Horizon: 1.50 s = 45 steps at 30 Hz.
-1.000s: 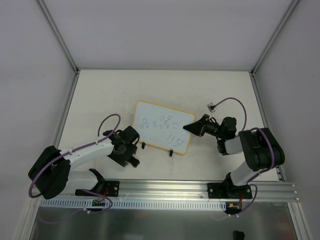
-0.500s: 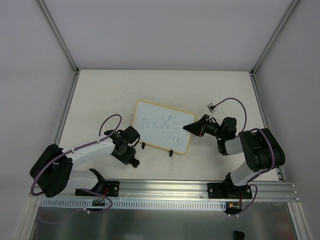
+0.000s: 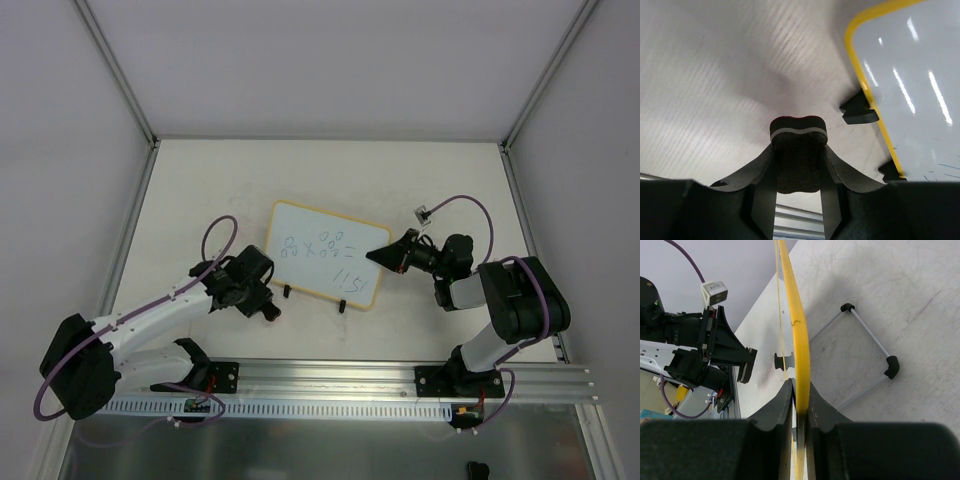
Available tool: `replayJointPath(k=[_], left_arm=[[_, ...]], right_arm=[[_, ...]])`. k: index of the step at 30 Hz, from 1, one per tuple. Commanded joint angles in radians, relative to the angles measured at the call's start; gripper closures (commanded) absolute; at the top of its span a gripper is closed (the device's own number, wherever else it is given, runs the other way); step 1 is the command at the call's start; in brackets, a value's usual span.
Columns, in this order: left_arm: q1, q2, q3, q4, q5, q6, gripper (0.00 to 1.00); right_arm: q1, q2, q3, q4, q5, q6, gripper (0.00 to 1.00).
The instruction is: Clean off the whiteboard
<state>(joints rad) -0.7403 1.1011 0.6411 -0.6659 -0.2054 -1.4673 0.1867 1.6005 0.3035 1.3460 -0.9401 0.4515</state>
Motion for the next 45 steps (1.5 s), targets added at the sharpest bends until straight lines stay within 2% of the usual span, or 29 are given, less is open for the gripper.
replayJointPath(k=[1,8,11,13,14,15,18,22,25,26,30,37,42,45], left_arm=[[-0.008,-0.018,0.067,-0.003,-0.141,0.189,1.00],[-0.010,0.013,0.187,0.011,-0.301,0.422,1.00],[-0.010,0.011,0.203,0.087,-0.370,0.575,1.00],[-0.010,-0.022,0.162,0.185,-0.353,0.678,1.00],[-0.008,-0.041,0.137,0.253,-0.327,0.797,1.00],[-0.007,-0.059,0.114,0.385,-0.263,0.847,1.00],[0.024,-0.093,0.074,0.512,-0.174,0.947,1.00],[0.091,-0.046,0.095,0.557,-0.043,1.009,1.00],[0.149,-0.026,0.083,0.641,0.096,1.050,1.00],[0.169,-0.020,0.078,0.661,0.183,1.062,1.00],[0.222,0.037,0.086,0.718,0.274,1.101,1.00],[0.220,0.120,0.089,0.744,0.230,1.144,1.00],[0.229,0.148,0.068,0.744,0.212,1.121,1.00],[0.231,0.131,0.037,0.744,0.127,1.110,1.00]], right_arm=[[0.000,-0.014,-0.004,0.185,0.027,-0.097,1.00],[0.000,-0.014,-0.003,0.186,0.024,-0.097,1.00],[0.000,-0.014,-0.001,0.186,0.023,-0.094,1.00],[0.002,-0.014,-0.001,0.185,0.023,-0.094,1.00],[0.000,-0.014,-0.001,0.185,0.021,-0.093,1.00],[0.002,-0.014,0.000,0.185,0.021,-0.093,1.00],[0.000,-0.016,-0.003,0.186,0.021,-0.094,1.00],[0.002,-0.016,0.000,0.186,0.020,-0.093,1.00],[0.002,-0.016,0.000,0.186,0.020,-0.093,1.00],[0.002,-0.016,0.000,0.186,0.020,-0.091,1.00],[0.002,-0.017,0.000,0.186,0.018,-0.091,1.00],[0.003,-0.017,0.000,0.186,0.018,-0.091,1.00],[0.003,-0.019,0.000,0.186,0.017,-0.091,1.00],[0.005,-0.019,-0.001,0.185,0.018,-0.093,1.00]])
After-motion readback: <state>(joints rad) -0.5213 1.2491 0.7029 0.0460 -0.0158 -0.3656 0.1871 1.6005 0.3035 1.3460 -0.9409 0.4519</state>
